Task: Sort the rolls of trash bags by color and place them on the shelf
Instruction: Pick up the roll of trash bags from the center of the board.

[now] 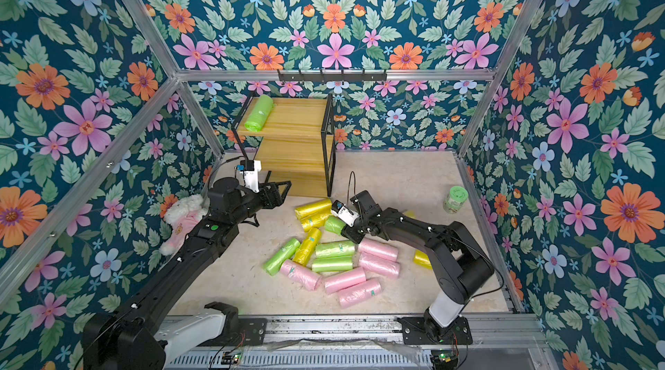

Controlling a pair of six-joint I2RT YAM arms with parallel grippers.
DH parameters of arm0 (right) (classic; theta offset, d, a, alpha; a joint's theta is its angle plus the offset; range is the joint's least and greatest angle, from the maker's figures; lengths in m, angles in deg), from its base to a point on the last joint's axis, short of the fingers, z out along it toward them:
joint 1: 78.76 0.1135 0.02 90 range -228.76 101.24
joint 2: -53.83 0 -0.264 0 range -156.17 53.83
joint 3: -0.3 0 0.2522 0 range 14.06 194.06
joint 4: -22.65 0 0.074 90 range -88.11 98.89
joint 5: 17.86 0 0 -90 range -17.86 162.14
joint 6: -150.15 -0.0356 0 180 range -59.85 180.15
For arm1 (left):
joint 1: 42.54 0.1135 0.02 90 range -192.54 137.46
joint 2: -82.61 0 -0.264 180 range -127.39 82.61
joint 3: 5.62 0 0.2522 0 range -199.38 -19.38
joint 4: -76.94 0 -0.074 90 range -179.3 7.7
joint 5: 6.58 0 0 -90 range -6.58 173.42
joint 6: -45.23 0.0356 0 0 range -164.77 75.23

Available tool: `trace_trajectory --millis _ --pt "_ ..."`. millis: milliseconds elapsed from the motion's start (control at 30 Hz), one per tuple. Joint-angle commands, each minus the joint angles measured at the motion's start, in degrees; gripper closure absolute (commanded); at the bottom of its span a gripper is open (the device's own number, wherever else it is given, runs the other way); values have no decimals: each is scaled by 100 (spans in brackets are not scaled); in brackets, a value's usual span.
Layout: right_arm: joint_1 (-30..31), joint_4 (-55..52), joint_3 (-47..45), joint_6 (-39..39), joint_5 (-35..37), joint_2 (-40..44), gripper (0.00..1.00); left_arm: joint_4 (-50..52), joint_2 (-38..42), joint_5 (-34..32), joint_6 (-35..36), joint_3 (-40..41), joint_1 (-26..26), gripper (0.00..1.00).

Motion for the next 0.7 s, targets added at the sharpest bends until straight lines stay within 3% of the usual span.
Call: trace_trajectory --millis 0,200,300,567,667 --pt "-168 918 -235 -446 -599 541 56 -962 92 337 -450 223 -8 22" --pt "-296 3213 -828 -2349 -1374 1621 56 -3025 152 821 -1404 777 -309 18" --pt "-296 4611 -1064 -3705 -1396 1881 56 -3413 68 746 -1455 786 -617 16" --pt "-184 6950 -1304 -6554 -535 2027 54 -4375 40 620 -1369 978 -1013 13" --pt "-2 7544 -1250 -7048 -215 1930 53 -4673 -158 667 -1293 968 -1243 12"
